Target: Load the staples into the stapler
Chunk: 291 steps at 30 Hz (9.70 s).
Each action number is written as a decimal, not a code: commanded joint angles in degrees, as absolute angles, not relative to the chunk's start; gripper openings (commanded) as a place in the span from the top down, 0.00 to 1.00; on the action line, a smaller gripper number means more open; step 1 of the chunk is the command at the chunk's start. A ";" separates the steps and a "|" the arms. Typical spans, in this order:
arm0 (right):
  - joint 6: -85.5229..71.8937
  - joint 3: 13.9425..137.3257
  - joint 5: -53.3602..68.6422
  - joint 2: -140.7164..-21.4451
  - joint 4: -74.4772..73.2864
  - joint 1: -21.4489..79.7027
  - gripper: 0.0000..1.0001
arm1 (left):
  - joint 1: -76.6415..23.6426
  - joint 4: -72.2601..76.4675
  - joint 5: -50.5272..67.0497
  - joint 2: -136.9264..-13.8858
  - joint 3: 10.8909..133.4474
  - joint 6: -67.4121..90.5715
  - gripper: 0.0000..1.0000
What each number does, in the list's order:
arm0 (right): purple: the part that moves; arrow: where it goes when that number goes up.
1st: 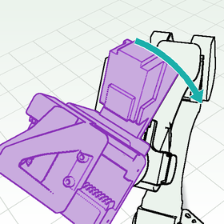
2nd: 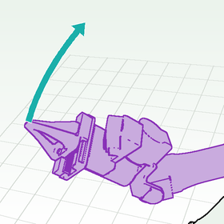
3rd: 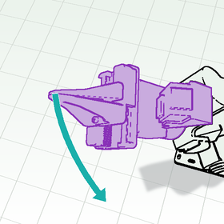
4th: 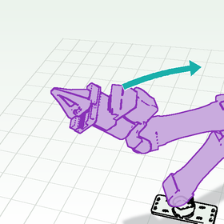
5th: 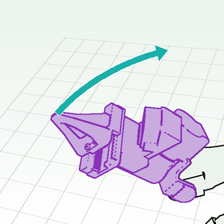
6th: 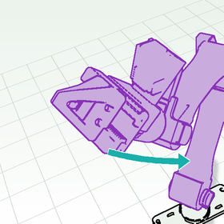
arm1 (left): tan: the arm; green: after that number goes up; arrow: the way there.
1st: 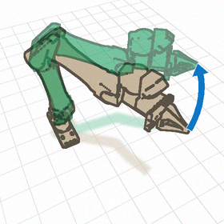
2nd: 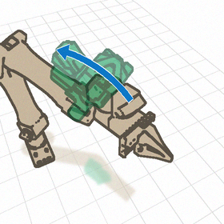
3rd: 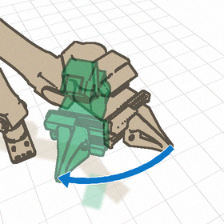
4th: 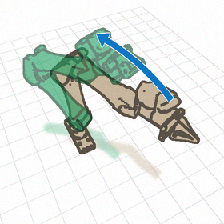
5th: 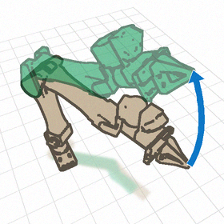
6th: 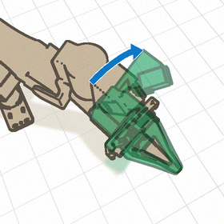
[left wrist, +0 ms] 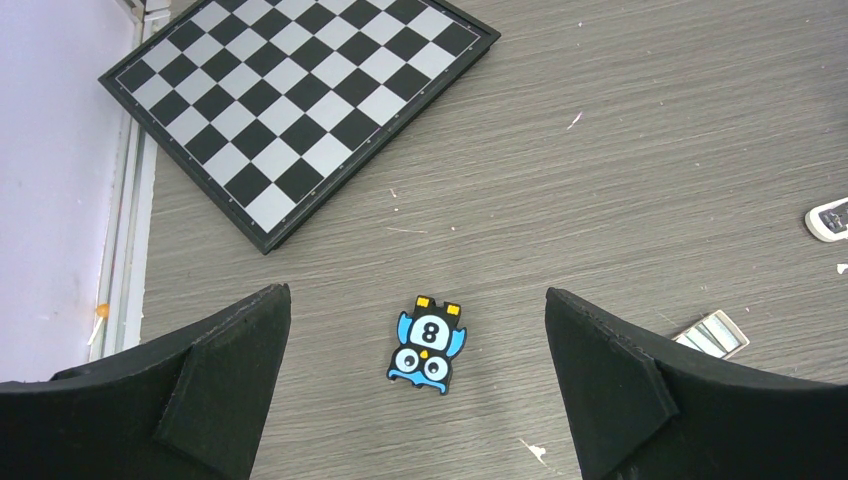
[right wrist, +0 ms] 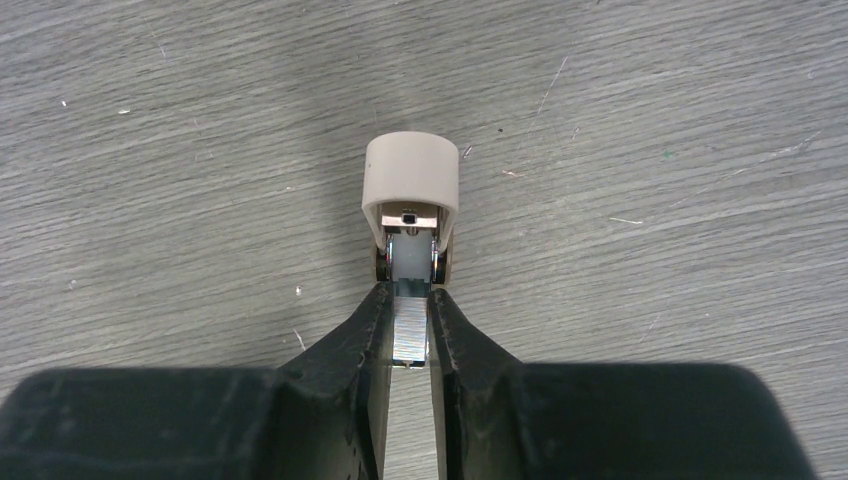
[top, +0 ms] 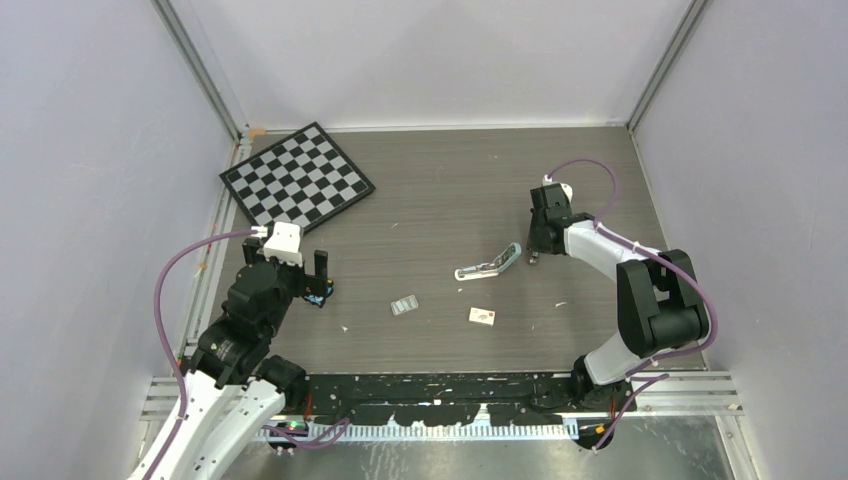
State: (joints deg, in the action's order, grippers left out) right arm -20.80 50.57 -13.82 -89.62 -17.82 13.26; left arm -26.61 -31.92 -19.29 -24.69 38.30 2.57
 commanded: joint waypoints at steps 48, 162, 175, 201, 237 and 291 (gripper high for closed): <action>-24.35 55.92 -12.82 -92.69 -22.01 11.17 0.75 | -26.81 -29.11 -19.78 -24.86 38.24 2.52 0.00; -27.43 54.92 -9.49 -85.57 -22.21 10.26 0.78 | -26.81 -29.35 -17.58 -26.21 38.26 3.34 0.00; -29.82 56.03 -11.52 -91.21 -23.23 10.22 0.62 | -26.81 -29.21 -18.00 -25.84 38.06 3.08 0.00; -27.00 56.67 -12.06 -89.62 -24.17 10.20 0.77 | -26.81 -29.23 -18.01 -25.84 38.24 2.91 0.00; -33.96 62.68 13.08 -71.31 -25.52 11.37 0.79 | -26.81 -17.08 19.05 -38.29 45.17 26.57 0.11; -61.54 47.57 29.15 -68.81 20.39 31.01 0.78 | -28.92 63.30 36.61 -78.11 35.70 73.88 0.55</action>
State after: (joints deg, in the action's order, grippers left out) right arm -61.19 47.75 28.25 -68.62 16.73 30.65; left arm -28.86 56.03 36.27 -77.43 35.88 72.05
